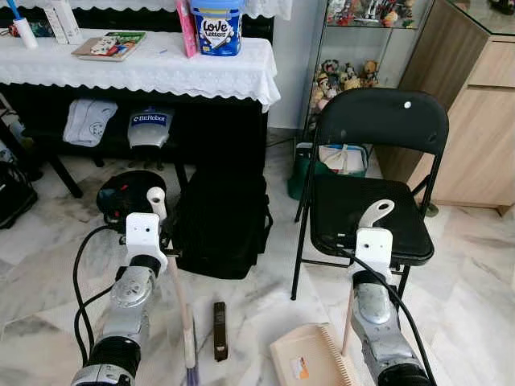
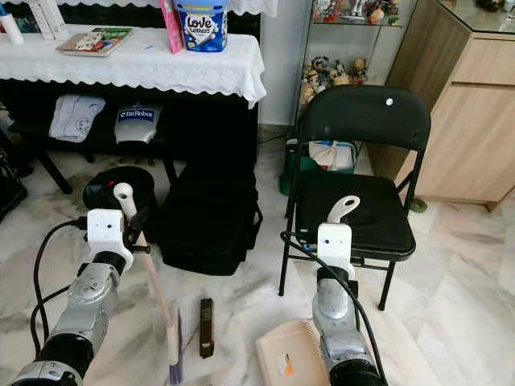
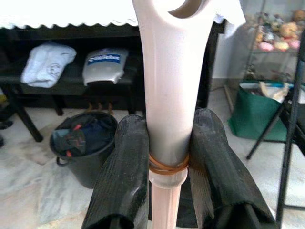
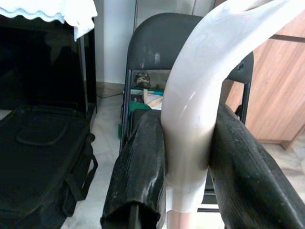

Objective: Sweep floor

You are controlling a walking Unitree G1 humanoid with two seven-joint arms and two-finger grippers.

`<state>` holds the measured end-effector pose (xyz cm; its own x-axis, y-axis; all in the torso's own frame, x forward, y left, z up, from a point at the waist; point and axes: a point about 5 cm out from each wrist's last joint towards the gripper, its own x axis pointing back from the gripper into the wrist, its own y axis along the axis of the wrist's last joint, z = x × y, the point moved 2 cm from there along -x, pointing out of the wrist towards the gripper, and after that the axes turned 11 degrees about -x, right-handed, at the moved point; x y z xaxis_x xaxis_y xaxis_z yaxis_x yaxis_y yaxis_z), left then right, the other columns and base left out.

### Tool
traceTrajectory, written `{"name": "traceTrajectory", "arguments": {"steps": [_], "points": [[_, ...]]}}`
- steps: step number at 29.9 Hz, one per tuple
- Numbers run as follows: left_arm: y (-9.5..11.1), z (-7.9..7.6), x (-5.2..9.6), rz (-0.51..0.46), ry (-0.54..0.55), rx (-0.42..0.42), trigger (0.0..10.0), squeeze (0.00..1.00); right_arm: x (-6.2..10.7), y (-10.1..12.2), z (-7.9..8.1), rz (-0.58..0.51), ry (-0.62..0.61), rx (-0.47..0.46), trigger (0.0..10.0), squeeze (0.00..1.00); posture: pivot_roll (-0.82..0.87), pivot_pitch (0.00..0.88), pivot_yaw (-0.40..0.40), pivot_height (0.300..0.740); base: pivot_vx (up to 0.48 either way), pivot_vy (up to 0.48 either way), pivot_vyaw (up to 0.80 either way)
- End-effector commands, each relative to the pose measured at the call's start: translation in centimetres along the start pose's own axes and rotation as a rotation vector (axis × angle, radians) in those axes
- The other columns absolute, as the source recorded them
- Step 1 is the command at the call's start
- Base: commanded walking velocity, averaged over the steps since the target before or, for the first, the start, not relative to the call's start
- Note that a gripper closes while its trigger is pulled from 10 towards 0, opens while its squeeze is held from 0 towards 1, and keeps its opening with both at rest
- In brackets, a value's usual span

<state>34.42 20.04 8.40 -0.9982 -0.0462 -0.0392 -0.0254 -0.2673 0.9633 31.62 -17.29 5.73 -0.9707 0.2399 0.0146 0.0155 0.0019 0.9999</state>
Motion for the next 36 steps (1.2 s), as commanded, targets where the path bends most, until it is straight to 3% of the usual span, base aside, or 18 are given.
{"name": "traceTrajectory", "arguments": {"steps": [1,5,10,15,18,30,36], "points": [[1.2,0.3,-0.7,-0.053,0.031,-0.015,10.0,0.02,-0.1,0.3,-0.4,-0.012,-0.013,0.014,10.0,0.00,-0.07,0.066,-0.011,0.740,0.000,0.000,0.00],[1.4,-0.1,-0.9,-0.057,0.026,0.009,10.0,0.01,-0.1,0.3,-0.4,-0.015,-0.013,0.012,10.0,0.00,-0.08,0.071,-0.014,0.740,0.000,0.000,0.00],[0.9,-1.4,-1.0,-0.034,-0.057,0.098,10.0,0.00,0.0,0.0,-0.6,-0.007,-0.024,0.026,10.0,0.00,-0.08,0.072,-0.014,0.740,0.000,0.000,0.00],[0.0,-2.1,-0.8,0.011,-0.115,0.163,10.0,0.00,0.0,-1.0,-2.1,0.054,-0.115,0.080,10.0,0.00,-0.08,0.077,-0.015,0.740,0.000,0.000,0.00],[-0.5,-2.4,-0.6,0.035,-0.159,0.177,10.0,0.00,0.0,-1.4,-2.9,0.086,-0.160,0.044,10.0,0.00,-0.08,0.079,-0.015,0.740,0.000,0.000,0.00],[-0.7,-2.1,-0.3,0.031,-0.202,0.192,10.0,0.00,-0.2,-1.1,-3.6,0.072,-0.195,0.073,10.0,0.00,-0.07,0.080,-0.016,0.740,0.000,0.000,0.00],[-0.8,-1.6,0.0,0.026,-0.240,0.216,10.0,0.00,-0.6,0.4,-3.6,-0.002,-0.208,0.050,10.0,0.00,-0.07,0.080,-0.017,0.740,0.000,0.000,0.00]]}}
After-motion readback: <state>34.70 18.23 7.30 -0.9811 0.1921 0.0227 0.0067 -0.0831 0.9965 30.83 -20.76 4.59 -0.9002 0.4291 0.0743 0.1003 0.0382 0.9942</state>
